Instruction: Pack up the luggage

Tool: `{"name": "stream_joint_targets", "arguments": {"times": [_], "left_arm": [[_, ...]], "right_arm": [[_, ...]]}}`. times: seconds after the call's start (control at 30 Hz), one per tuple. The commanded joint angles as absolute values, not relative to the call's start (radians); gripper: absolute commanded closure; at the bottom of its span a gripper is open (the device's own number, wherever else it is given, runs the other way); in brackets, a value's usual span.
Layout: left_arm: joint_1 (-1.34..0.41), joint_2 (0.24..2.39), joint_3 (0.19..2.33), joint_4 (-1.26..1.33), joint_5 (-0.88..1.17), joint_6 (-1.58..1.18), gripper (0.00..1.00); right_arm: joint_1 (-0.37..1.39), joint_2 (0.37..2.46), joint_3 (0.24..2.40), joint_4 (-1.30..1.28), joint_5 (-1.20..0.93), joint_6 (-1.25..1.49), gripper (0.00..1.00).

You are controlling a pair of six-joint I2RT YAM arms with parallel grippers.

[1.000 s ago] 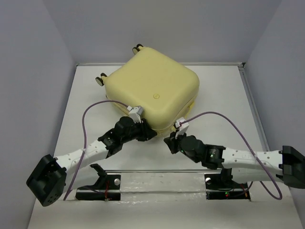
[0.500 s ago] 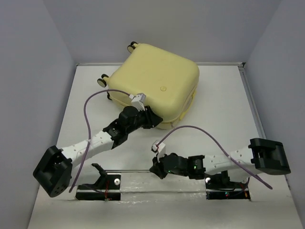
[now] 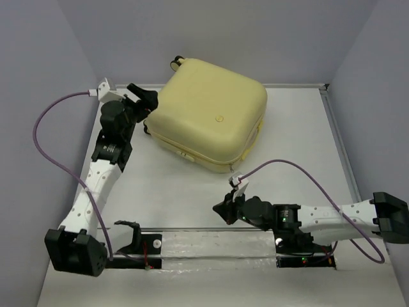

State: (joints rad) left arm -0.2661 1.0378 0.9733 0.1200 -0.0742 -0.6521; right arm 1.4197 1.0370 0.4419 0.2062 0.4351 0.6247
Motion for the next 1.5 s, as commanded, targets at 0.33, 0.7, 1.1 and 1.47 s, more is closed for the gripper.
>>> {"name": "stream_joint_targets", "arguments": {"times": [0.33,0.7,1.1,1.47], "left_arm": [[0.083,1.538,1.206,0.181,0.264,-0.782,0.01],[0.098,1.738,1.207,0.49,0.393,-0.994,0.03],[0.129,1.648,0.987,0.775,0.408,-1.12,0.94],[0.137,1.138,0.473,0.747,0.273,-1.048,0.94]], "right_arm": [[1.419,0.93,0.382,0.144,0.5,0.626,0.93],[1.41,0.933,0.376,0.101,0.532,0.667,0.93],[1.076,0.917,0.41,0.067,0.391,0.597,0.6],[0.69,0.991,0.517,0.14,0.01,0.387,0.59]]}}
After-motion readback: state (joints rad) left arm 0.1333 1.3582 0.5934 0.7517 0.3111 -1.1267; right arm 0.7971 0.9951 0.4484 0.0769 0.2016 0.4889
